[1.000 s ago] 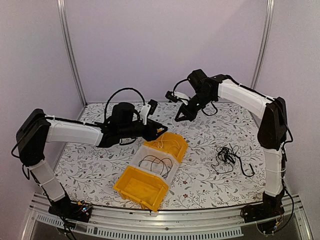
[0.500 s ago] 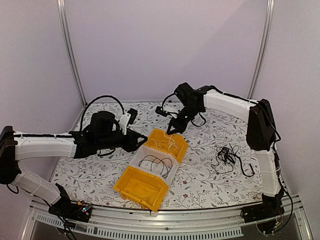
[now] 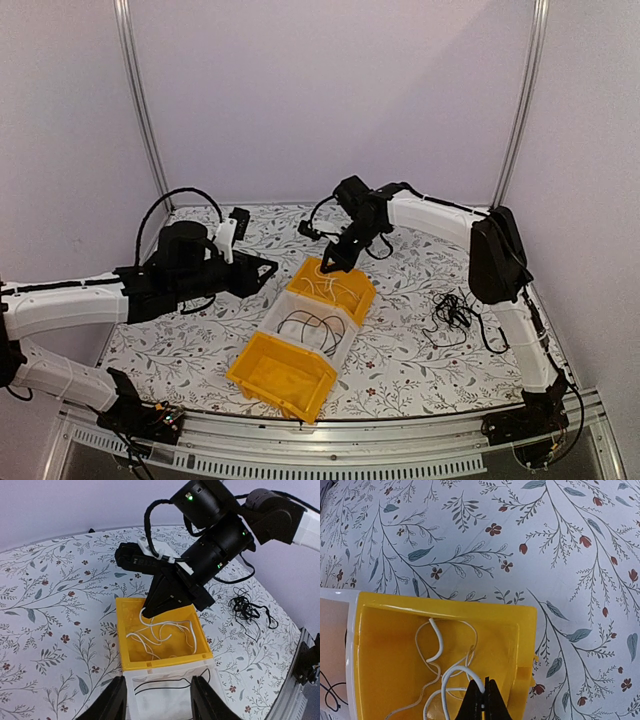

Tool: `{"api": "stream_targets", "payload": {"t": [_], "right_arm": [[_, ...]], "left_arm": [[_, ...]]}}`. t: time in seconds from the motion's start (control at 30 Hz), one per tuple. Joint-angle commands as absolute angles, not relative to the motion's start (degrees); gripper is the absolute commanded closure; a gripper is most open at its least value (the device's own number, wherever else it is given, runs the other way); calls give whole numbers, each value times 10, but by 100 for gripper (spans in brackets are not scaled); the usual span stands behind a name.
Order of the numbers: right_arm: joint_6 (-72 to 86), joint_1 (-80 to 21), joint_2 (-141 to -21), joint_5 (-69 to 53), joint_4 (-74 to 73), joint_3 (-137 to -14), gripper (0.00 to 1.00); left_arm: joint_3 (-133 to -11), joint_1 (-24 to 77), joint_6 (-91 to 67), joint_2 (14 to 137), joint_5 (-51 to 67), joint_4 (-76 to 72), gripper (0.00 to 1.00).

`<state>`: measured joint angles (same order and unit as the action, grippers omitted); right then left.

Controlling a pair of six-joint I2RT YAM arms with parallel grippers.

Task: Untangle the cables

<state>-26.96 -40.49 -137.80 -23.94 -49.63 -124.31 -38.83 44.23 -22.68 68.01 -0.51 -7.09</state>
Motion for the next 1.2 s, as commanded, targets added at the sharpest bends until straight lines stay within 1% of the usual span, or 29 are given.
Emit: {"api": "stream_targets", "payload": {"t": [0.0,0.1,0.2,0.23,0.33,0.5,0.67,0.97,1.17], "right_arm": [[-285,-416,-1390,-219,-472,-1233,100],[-297,-422,-1377,-196,-449,-1199,100],[-308,-425,-1376,-184,-453,-1194,100],[-311,-426,-1376,-181,-455,-1194,98],[-316,-433,-1370,-161,-458,-1196,89],[-306,-435,-1332,-135,-456,-1199,83],[-315,-435,-1276,-102,-460,-1196,69],[-337,-429,-1205,-76,-476,-1154,69],[-330,-373,-1111,-84,-478,-1043,73]], "left_arm": [[-381,438,-241,660,-29,-55,53],[-379,439,-247,656,-33,-54,53],[-380,439,-248,656,-33,-55,53],[-380,439,-248,656,-33,-56,53],[-380,439,-244,658,-35,-61,53],[-384,439,-235,667,-31,-70,53],[-386,439,-229,684,-22,-86,53],[-414,439,-210,724,-4,-98,53],[-452,439,-205,757,11,-86,53]]}}
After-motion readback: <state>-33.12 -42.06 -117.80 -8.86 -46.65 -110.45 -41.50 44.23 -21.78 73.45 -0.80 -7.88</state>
